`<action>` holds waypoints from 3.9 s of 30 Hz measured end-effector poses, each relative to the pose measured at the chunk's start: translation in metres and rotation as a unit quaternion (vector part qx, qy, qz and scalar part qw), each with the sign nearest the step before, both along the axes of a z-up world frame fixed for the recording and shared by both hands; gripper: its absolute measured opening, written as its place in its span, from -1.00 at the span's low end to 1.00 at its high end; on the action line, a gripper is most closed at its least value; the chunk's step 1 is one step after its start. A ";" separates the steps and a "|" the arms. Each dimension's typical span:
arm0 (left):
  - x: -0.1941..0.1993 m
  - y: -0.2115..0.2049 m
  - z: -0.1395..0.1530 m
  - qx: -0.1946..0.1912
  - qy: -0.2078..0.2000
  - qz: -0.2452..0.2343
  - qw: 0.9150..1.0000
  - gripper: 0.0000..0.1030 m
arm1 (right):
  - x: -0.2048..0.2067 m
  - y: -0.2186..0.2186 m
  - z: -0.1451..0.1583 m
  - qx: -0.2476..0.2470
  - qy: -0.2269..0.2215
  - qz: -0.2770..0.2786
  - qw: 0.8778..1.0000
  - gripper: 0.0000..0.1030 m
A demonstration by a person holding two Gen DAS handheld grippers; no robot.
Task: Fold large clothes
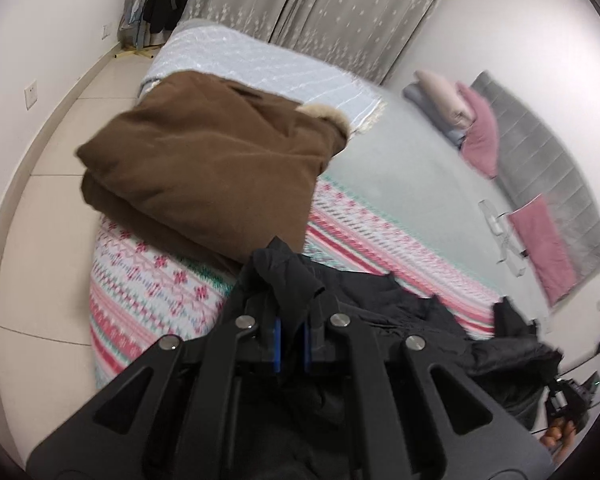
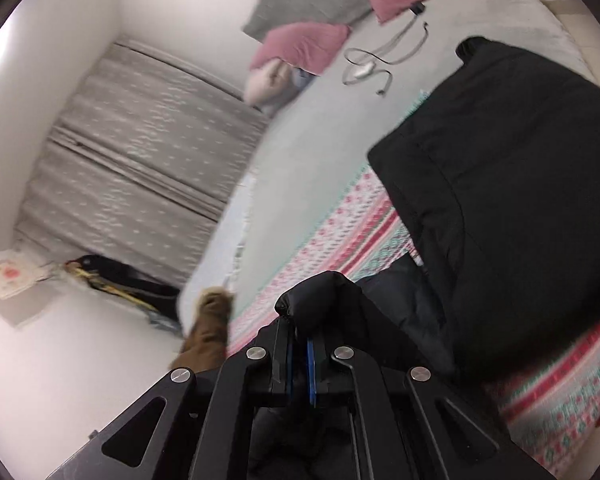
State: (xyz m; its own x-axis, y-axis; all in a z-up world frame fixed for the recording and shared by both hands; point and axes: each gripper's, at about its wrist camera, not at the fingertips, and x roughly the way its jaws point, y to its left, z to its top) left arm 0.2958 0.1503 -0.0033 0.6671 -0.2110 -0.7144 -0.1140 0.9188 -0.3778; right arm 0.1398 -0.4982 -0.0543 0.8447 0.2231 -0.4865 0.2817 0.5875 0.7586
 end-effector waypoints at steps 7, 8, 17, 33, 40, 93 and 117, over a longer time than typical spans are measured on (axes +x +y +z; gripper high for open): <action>0.044 -0.015 -0.035 0.010 0.033 -0.020 0.999 -0.50 | 0.055 -0.012 -0.051 0.009 0.087 -0.031 0.996 -0.86; 0.047 -0.015 -0.034 0.011 0.031 -0.023 0.999 -0.46 | 0.058 -0.016 -0.058 0.021 0.095 -0.036 0.995 -0.85; 0.053 0.001 -0.024 0.031 0.001 0.043 0.999 0.35 | 0.060 -0.031 -0.046 -0.009 0.089 -0.093 0.992 -0.57; 0.022 0.030 0.008 -0.018 -0.026 0.089 0.995 0.35 | 0.048 0.150 0.008 -0.311 0.027 0.254 0.915 -0.45; 0.023 -0.001 0.002 0.002 -0.018 0.026 0.999 0.35 | 0.068 0.285 -0.036 -0.375 0.046 0.433 0.818 -0.45; -0.084 -0.182 -0.048 0.225 -0.013 -0.220 0.949 0.36 | 0.046 0.222 -0.029 -0.416 0.072 0.222 0.879 -0.30; -0.110 -0.224 -0.053 0.245 -0.041 -0.270 0.930 0.40 | 0.070 0.237 -0.059 -0.409 0.100 0.223 0.879 -0.31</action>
